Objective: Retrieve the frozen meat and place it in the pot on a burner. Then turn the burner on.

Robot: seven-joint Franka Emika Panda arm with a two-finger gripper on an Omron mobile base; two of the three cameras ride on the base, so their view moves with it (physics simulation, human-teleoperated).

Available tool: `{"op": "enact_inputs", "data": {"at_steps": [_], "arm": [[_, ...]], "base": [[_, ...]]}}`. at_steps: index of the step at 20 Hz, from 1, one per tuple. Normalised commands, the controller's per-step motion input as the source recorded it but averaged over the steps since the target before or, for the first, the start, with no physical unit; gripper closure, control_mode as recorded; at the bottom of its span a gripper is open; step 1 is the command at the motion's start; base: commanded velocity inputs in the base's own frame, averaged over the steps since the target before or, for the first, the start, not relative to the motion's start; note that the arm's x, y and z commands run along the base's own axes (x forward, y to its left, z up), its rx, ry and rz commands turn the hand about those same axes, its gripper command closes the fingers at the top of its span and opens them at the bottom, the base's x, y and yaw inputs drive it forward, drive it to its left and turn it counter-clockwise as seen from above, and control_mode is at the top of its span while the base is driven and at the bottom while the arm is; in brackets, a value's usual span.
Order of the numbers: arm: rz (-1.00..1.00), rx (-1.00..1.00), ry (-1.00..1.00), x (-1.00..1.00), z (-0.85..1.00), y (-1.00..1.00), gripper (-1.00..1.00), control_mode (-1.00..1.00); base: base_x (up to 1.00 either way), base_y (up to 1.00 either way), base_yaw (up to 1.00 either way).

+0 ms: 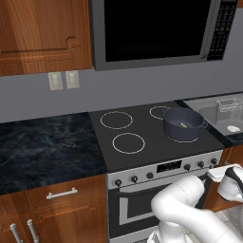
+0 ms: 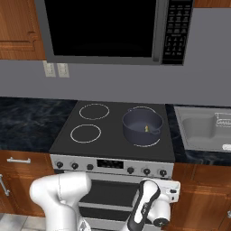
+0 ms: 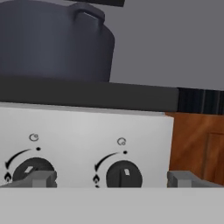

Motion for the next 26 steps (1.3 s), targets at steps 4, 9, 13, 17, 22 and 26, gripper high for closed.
{"op": "enact_inputs", "data": {"at_steps": [4, 9, 13, 17, 22, 26], "arm": [[0.00, 0.00, 0.00, 0.00, -0.04, -0.04, -1.00, -1.00], [0.00, 0.00, 0.00, 0.07, 0.00, -0.19, -1.00, -1.00], [0.00, 0.00, 0.00, 0.07, 0.00, -0.18, -1.00, -1.00], [0.00, 0.00, 0.00, 0.01, 0.00, -0.01, -1.00, -1.00], [0.00, 0.00, 0.00, 0.00, 0.00, 0.00, -1.00, -1.00], [0.00, 0.00, 0.00, 0.00, -0.01, 0.00, -1.00, -1.00]], "base": [[0.00, 0.00, 0.00], [0.00, 0.00, 0.00], [0.00, 0.00, 0.00], [0.00, 0.00, 0.00], [0.00, 0.00, 0.00], [0.00, 0.00, 0.00]]}}
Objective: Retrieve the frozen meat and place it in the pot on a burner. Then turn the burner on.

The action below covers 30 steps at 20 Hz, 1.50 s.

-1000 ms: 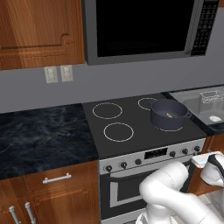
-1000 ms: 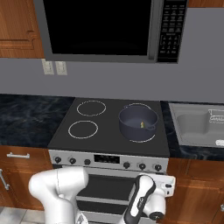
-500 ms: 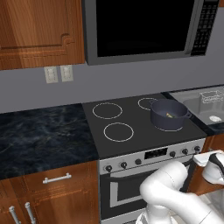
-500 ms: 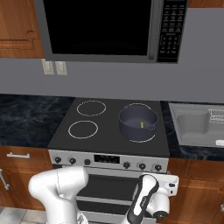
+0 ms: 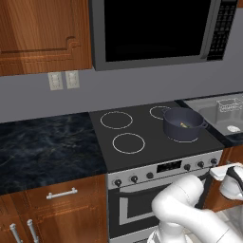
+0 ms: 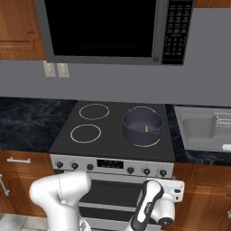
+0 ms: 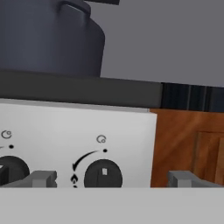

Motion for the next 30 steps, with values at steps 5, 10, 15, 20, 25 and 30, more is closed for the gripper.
{"op": "enact_inputs", "data": {"at_steps": [5, 10, 15, 20, 25, 30], "arm": [[0.00, 0.00, 0.00, 0.00, -0.12, 0.00, -1.00, -1.00], [0.00, 0.00, 0.00, 0.04, -0.21, 0.00, -1.00, -1.00], [0.00, 0.00, 0.00, 0.13, -0.07, 0.00, -1.00, -1.00], [0.00, 0.00, 0.00, 0.17, 0.00, 0.00, -1.00, -1.00], [0.00, 0.00, 0.00, 0.07, 0.00, 0.00, -1.00, -1.00], [0.00, 0.00, -0.04, 0.00, 0.00, 0.00, -1.00, -1.00]], "base": [[0.00, 0.00, 0.00], [0.00, 0.00, 0.00], [0.00, 0.00, 0.00], [0.00, 0.00, 0.00], [0.00, 0.00, 0.00], [0.00, 0.00, 0.00]]}}
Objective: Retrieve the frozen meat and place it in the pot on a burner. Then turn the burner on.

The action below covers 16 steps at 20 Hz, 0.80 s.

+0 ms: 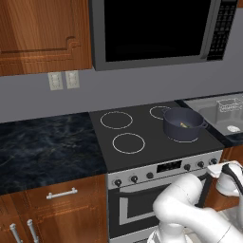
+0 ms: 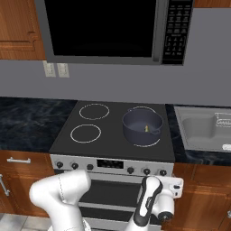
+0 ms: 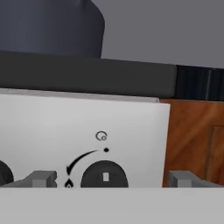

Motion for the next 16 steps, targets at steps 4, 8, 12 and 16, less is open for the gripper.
{"op": "enact_inputs", "data": {"at_steps": [4, 8, 12, 16], "arm": [[0.00, 0.00, -0.05, 0.01, 0.00, 0.00, -1.00, -1.00], [0.00, 0.00, -0.06, 0.03, -0.03, 0.00, -1.00, -1.00], [0.00, 0.02, -0.03, 0.04, -0.13, 0.00, -1.00, -1.00], [0.00, 0.01, -0.01, 0.06, -0.18, 0.00, -1.00, -1.00]], "base": [[0.00, 0.00, 0.00], [0.00, 0.00, 0.00], [0.00, 0.00, 0.00], [0.00, 0.00, 0.00]]}}
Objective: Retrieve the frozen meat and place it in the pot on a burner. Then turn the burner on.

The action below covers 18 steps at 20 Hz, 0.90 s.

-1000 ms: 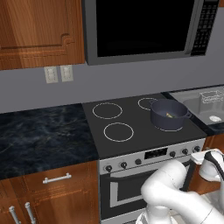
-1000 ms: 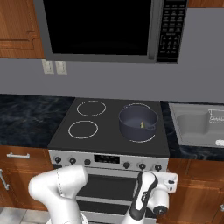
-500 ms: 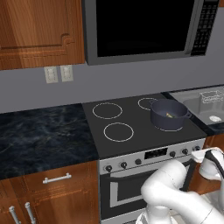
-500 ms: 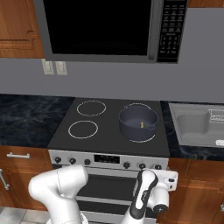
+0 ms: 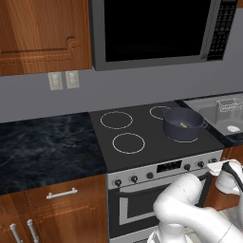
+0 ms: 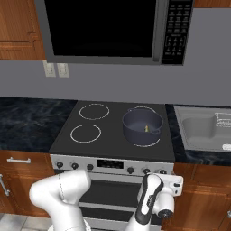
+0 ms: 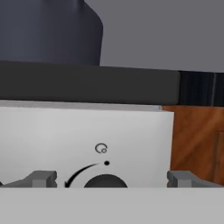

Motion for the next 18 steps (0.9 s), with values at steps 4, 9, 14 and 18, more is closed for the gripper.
{"op": "enact_inputs", "data": {"at_steps": [4, 9, 14, 18], "arm": [[0.00, 0.00, -0.03, 0.03, -0.21, 0.00, -1.00, -1.00], [0.00, 0.00, -0.01, 0.01, -0.21, 0.00, -1.00, -1.00], [0.00, 0.00, -0.01, 0.00, -0.21, 0.00, -1.00, -1.00], [0.00, 0.00, -0.02, 0.00, -0.19, 0.00, -1.00, -1.00]], "base": [[0.00, 0.00, 0.00], [0.00, 0.00, 0.00], [0.00, 0.00, 0.00], [0.00, 0.00, 0.00]]}}
